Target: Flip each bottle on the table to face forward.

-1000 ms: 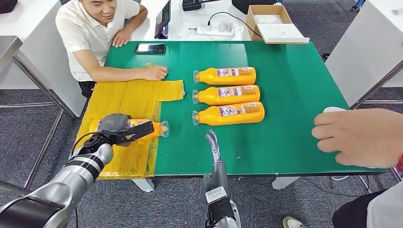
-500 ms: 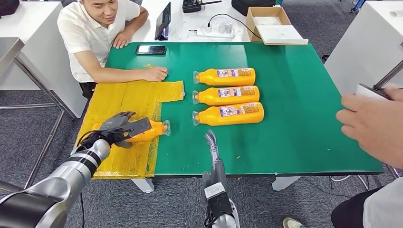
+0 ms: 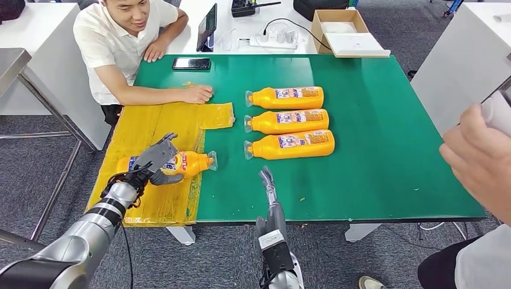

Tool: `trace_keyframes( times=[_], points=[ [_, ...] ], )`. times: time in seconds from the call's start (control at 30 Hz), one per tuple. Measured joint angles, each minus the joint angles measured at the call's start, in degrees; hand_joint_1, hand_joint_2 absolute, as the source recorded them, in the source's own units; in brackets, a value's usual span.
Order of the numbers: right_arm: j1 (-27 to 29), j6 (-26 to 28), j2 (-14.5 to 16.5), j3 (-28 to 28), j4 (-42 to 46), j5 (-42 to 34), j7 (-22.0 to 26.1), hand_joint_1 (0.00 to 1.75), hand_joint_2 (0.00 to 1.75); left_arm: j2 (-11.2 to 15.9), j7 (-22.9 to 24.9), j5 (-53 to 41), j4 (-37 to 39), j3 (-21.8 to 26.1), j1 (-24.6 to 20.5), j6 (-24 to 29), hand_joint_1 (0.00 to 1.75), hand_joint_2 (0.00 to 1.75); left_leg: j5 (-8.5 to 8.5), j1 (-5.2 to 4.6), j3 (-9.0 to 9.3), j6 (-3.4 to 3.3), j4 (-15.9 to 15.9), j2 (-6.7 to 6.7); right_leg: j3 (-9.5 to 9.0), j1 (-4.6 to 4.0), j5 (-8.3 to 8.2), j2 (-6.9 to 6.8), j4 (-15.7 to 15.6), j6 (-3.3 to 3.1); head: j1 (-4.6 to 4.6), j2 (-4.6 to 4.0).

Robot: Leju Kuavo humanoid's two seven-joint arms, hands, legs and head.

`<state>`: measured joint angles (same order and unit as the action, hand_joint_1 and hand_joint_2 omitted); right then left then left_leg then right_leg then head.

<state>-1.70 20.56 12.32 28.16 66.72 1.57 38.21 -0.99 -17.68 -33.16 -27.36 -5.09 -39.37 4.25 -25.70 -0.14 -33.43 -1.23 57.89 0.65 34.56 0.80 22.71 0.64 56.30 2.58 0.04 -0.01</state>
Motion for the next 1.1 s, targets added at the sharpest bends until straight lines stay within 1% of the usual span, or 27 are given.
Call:
trace_keyframes(
  times=[0.07, 0.13, 0.17, 0.2, 0.23, 0.33, 0.47, 0.63, 0.77, 0.83, 0.93, 1.07, 1.1],
  points=[
    [0.0, 0.2, -0.1, 0.0, -0.2, 0.0, 0.0, 0.00, 0.00, -1.0, -4.2, 2.6, -2.4, 1.1, 2.3, 6.1, 0.00, 1.75, 0.00, 0.00, -0.03, 0.00, 0.0, -0.02, 0.04, 0.00, 0.00, 0.00, 0.0, 0.00, -0.01, 0.01],
    [0.0, 0.5, -0.2, 0.1, -0.4, -0.1, 0.0, 0.00, 0.00, -2.3, -9.9, 5.4, -5.5, 2.3, 5.0, 13.8, 0.00, 1.75, 0.00, 0.00, -0.09, 0.00, 0.0, -0.02, 0.10, 0.00, 0.00, 0.00, 0.0, 0.01, -0.01, 0.00],
    [0.0, 0.7, -0.2, 0.1, -0.5, -0.2, 0.0, 0.00, 0.00, -3.0, -12.4, 6.7, -7.2, 2.8, 6.2, 16.8, 0.00, 1.75, 0.00, 0.00, -0.12, 0.00, 0.0, -0.01, 0.13, 0.00, 0.00, 0.00, 0.0, 0.01, -0.01, 0.01],
    [0.0, 0.8, -0.2, 0.2, -0.6, -0.3, 0.0, 0.00, 0.00, -3.6, -14.2, 7.8, -8.8, 3.2, 7.3, 18.7, 0.00, 1.75, 0.00, 0.00, -0.16, 0.00, 0.0, 0.00, 0.17, 0.00, 0.00, 0.00, 0.0, 0.01, -0.02, 0.01],
    [0.0, 0.9, -0.3, 0.3, -0.7, -0.4, 0.0, 0.00, 0.00, -4.2, -15.4, 8.7, -10.3, 3.7, 8.3, 19.5, 0.00, 1.75, -0.01, 0.00, -0.21, 0.00, 0.0, 0.00, 0.21, 0.00, 0.00, 0.00, 0.0, 0.01, -0.01, 0.01],
    [0.0, 1.1, -0.4, 0.4, -0.8, -0.4, 0.0, 0.00, 0.00, -5.3, -16.2, 9.7, -13.3, 4.5, 10.3, 19.8, 0.00, 1.75, -0.01, 0.00, -0.32, 0.00, 0.0, -0.02, 0.32, 0.00, 0.00, 0.00, 0.0, 0.01, -0.01, 0.00],
    [0.0, 1.1, -0.4, 0.5, -1.0, -0.4, 0.0, 0.00, 0.00, -6.0, -16.5, 10.2, -15.4, 5.0, 11.4, 19.8, 0.00, 1.75, -0.01, 0.01, -0.33, 0.00, 0.0, -0.01, 0.34, -0.01, 0.00, 0.00, 0.0, 0.01, -0.01, 0.01],
    [-0.1, 1.4, -0.5, 0.8, -1.2, -0.4, 0.0, 0.00, 0.00, -6.8, -17.6, 14.6, -18.1, 5.1, 13.3, 17.1, 0.00, 1.75, -0.01, 0.01, -0.33, 0.00, 0.0, -0.03, 0.34, -0.01, 0.00, 0.00, 0.0, 0.01, -0.01, 0.01],
    [-0.1, 1.7, -0.6, 1.1, -1.2, -0.4, 0.0, 0.00, 0.00, -7.4, -18.3, 16.0, -20.2, 5.0, 15.2, 15.7, 0.00, 1.75, -0.01, 0.01, -0.34, -0.01, 0.0, -0.03, 0.35, -0.01, 0.00, 0.01, 0.0, 0.01, -0.02, 0.00],
    [0.0, 2.0, -0.7, 1.1, -1.2, -0.5, 0.0, 0.00, 0.00, -7.8, -18.7, 17.7, -22.3, 4.8, 16.4, 15.1, 0.00, 1.75, -0.02, 0.00, -0.35, -0.01, 0.0, -0.03, 0.36, 0.00, 0.00, 0.01, 0.0, 0.01, -0.02, 0.00],
    [0.2, 3.4, -0.8, 1.0, -0.7, -0.6, 0.0, 0.00, 0.00, -8.6, -18.1, 22.1, -27.1, 4.0, 19.1, 13.3, 0.00, 1.75, -0.03, 0.00, -0.36, -0.01, 0.0, -0.03, 0.37, 0.00, 0.01, 0.01, 0.0, 0.01, -0.01, 0.01],
    [0.5, 4.4, -0.9, 0.9, 0.0, -0.5, 0.0, 0.00, 0.00, -9.2, -17.6, 24.3, -31.4, 3.3, 21.2, 12.1, 0.00, 1.75, -0.03, 0.00, -0.38, -0.01, 0.0, -0.03, 0.39, 0.00, 0.01, 0.00, 0.0, 0.01, -0.02, -0.01],
    [0.6, 4.9, -0.9, 0.9, 0.2, -0.5, 0.0, 0.00, 0.44, -9.3, -17.2, 25.2, -32.2, 3.2, 21.6, 11.4, 0.00, 1.75, -0.03, 0.00, -0.38, -0.01, 0.0, -0.03, 0.39, 0.00, 0.01, 0.00, 0.0, 0.01, -0.02, -0.01]
  ],
)
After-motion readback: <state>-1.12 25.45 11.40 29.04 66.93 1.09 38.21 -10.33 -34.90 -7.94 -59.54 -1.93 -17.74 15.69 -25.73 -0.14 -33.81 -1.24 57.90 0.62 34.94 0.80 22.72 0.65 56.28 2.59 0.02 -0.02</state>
